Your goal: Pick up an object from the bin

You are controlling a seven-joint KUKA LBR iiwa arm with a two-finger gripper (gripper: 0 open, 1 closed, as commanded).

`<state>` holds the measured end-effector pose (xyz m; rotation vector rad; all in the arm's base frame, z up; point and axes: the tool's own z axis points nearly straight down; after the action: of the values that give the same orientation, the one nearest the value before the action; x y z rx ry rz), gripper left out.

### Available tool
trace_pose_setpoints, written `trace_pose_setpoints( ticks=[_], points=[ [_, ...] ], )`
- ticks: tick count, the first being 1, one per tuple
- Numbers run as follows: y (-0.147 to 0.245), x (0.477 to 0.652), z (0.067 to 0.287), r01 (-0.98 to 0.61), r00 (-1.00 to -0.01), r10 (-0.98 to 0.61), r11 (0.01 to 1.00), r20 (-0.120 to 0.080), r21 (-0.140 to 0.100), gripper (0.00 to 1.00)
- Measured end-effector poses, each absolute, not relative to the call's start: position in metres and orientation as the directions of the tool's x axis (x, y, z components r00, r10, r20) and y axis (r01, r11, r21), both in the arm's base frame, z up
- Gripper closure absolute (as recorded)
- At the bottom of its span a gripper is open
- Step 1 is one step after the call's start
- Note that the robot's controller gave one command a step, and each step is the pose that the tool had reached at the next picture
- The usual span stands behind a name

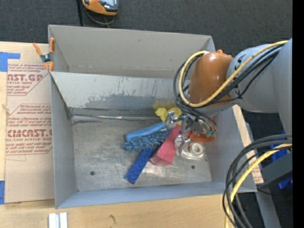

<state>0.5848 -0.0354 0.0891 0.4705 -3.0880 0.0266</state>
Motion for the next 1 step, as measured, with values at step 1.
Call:
trace_pose_setpoints(
  ticks=[1],
  points=[
    [-0.0317,0.5837,0.0992,-0.294,-0.956,-0.294,0.956,0.008,-0.003,1.0]
  ],
)
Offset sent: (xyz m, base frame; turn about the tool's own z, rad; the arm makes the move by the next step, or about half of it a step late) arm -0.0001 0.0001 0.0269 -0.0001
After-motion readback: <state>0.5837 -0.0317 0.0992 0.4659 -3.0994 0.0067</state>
